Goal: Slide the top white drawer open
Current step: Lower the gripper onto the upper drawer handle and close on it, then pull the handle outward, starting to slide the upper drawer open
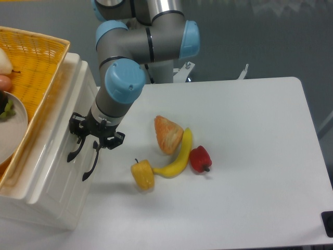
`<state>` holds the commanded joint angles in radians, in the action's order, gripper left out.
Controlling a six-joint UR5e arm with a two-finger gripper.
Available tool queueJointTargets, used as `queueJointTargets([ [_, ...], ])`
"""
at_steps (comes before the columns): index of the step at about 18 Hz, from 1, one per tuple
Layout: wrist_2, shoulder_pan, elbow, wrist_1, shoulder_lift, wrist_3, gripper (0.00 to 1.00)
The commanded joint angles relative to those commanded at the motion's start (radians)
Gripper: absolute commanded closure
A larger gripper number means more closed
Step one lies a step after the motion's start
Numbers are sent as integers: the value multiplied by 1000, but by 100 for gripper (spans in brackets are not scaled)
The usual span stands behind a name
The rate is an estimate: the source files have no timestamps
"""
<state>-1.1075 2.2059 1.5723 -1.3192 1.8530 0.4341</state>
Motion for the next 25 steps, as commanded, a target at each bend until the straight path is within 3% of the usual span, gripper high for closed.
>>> queueJointTargets([
  [15, 3, -15, 2, -3, -20, 0, 40],
  [25, 6, -15, 2, -3, -21, -2, 63],
])
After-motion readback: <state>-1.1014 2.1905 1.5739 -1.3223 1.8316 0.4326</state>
